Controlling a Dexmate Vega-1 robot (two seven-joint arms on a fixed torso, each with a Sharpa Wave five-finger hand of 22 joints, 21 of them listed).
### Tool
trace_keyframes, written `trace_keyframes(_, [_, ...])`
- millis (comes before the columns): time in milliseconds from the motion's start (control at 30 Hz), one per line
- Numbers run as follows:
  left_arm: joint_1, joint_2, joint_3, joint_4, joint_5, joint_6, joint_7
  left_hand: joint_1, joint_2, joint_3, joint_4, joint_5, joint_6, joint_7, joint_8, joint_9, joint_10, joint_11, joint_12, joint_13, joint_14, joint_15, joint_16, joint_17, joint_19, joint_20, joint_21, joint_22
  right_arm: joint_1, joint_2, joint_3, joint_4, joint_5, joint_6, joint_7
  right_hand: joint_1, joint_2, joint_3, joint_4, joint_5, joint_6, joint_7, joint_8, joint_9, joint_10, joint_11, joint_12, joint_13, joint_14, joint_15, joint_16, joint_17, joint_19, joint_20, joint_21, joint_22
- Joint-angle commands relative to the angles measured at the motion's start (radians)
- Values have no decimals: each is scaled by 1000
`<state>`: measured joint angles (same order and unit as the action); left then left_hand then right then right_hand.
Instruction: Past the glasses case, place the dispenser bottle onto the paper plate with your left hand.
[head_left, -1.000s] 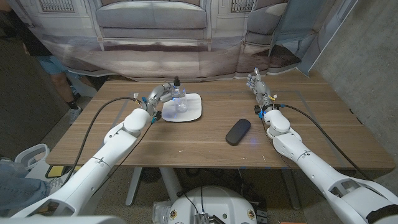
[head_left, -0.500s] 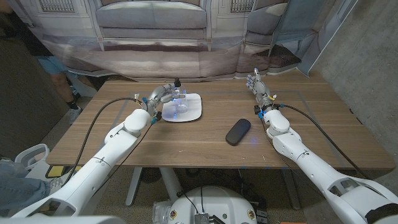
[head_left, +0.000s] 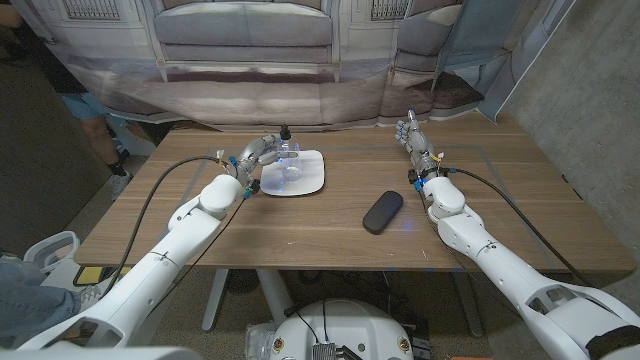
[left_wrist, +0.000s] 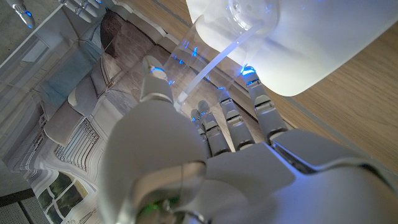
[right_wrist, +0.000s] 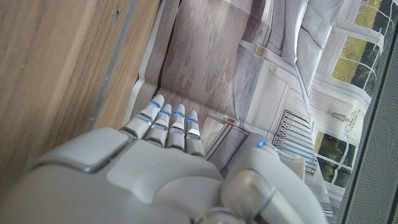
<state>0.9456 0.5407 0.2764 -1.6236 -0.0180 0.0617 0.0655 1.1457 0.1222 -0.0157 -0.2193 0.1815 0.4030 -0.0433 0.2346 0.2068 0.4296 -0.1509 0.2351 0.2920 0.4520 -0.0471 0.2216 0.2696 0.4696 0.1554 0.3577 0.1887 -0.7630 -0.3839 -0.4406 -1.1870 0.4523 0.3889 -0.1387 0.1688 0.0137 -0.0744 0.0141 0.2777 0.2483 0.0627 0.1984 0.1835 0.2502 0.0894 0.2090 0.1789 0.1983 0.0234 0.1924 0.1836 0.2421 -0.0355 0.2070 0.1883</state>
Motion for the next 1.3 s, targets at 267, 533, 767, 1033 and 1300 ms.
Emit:
trace_keyframes(267, [-10, -1, 3, 13, -12, -6, -29, -22, 3, 145, 167, -2, -17, -1, -10, 5, -19, 5, -12, 4, -12, -13, -2, 4, -21, 3, -11, 4, -4, 0, 2, -9, 0, -3, -11, 8, 8, -7, 0, 5, 10, 0, -1, 5, 6, 0, 3, 5, 6, 3, 0, 4, 8, -2, 3, 3])
trace_keyframes(533, [0, 10, 1, 3, -17, -6, -43, -66, -18, 124, 185, -2, -42, -3, -21, 3, -45, 13, -21, 4, -45, 1, -11, 6, -54, 18, -27, 5, -7, -9, -2, -17, -8, -6, -5, 8, 9, -8, 0, 4, 10, -2, -1, 5, 7, -1, 3, 5, 7, 3, 0, 4, 8, -2, 3, 3])
trace_keyframes(767, [6, 17, 0, -7, -21, 1, -54, -91, -29, 113, 193, 2, -67, -7, -29, 2, -69, 11, -27, 5, -78, 18, -20, 7, -80, 26, -40, 6, -13, -10, -1, -24, -5, -10, -7, 8, 10, -8, 0, 4, 11, -2, -1, 5, 8, -2, 3, 5, 7, 3, 0, 4, 8, -1, 3, 3])
trace_keyframes(1033, [7, 17, 0, -11, -22, -1, -53, -110, -32, 107, 201, 6, -80, -6, -32, 1, -99, 14, -34, 5, -108, 27, -26, 6, -102, 38, -50, 8, -13, -14, -1, -29, -7, -13, -5, 8, 11, -9, 0, 3, 12, -3, 0, 5, 8, -1, 3, 5, 8, 5, 0, 4, 8, -1, 3, 3])
trace_keyframes(1300, [4, 17, -1, -7, -23, -5, -53, -126, -37, 100, 208, 8, -94, -9, -34, 1, -114, 14, -34, 5, -139, 36, -31, 5, -122, 46, -60, 9, -12, -10, -1, -23, -4, -16, -7, 8, 12, -9, 0, 3, 15, -5, 1, 5, 11, -3, 4, 5, 12, 6, 1, 4, 9, 1, 3, 3])
